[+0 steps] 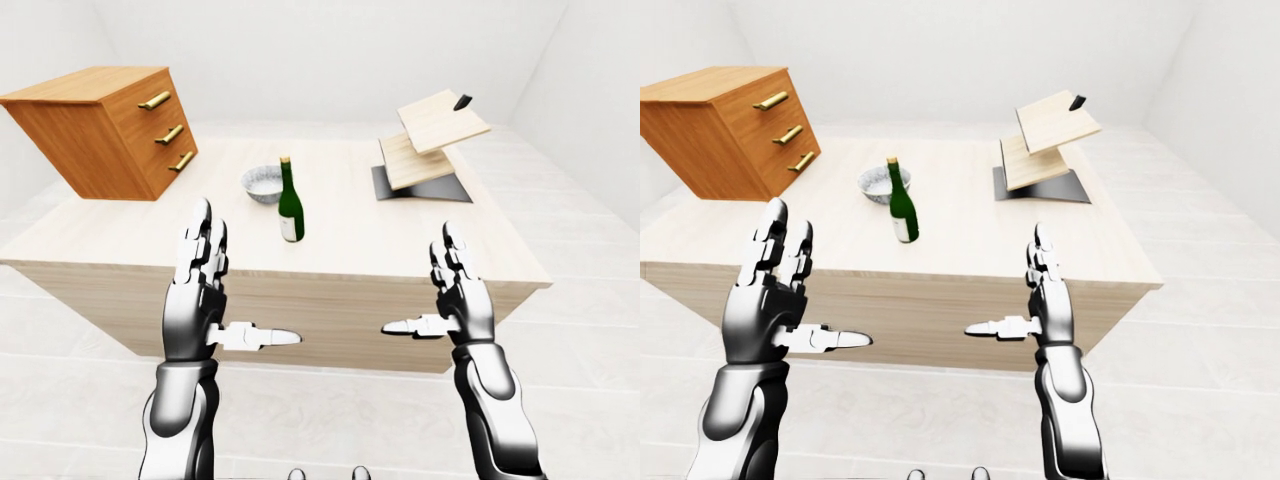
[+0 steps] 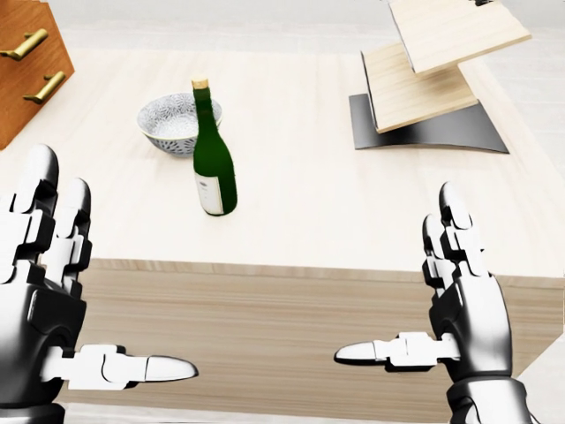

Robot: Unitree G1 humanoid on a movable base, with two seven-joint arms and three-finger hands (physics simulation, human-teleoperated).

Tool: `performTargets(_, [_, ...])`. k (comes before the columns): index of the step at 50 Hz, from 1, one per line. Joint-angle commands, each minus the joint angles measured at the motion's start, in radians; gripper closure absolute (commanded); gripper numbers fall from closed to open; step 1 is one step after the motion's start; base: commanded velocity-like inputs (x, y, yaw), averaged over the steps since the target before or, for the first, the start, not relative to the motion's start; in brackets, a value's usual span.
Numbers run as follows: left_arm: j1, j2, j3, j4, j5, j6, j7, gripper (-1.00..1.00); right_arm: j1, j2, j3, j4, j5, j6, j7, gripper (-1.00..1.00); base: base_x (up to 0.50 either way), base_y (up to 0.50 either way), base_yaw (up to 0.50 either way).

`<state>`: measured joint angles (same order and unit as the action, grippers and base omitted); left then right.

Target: Put the wine bottle on the wine rack.

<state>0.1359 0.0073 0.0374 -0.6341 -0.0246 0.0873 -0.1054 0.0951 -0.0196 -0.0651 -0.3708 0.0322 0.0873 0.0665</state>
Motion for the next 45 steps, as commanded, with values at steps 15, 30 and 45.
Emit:
performTargets(15, [0.0,0.004,0.011,0.033,0.011,0.0,-0.005,-1.0,0.012,0.008,0.012,-0.006,-0.013,0.0,-0.008,-1.0,0.0,0.0,0.5])
performTargets(30, [0.011,0.002,0.002,0.022,0.019,0.0,-0.007,-1.0,0.017,0.017,0.012,-0.019,0.021,0.0,0.007,-1.0,0.0,0.0,0.47])
performTargets(45, [0.017,0.004,0.004,0.044,0.018,0.0,-0.012,-1.0,0.022,0.009,0.019,-0.007,0.014,0.0,0.018,-1.0,0.27,-0.3,0.0])
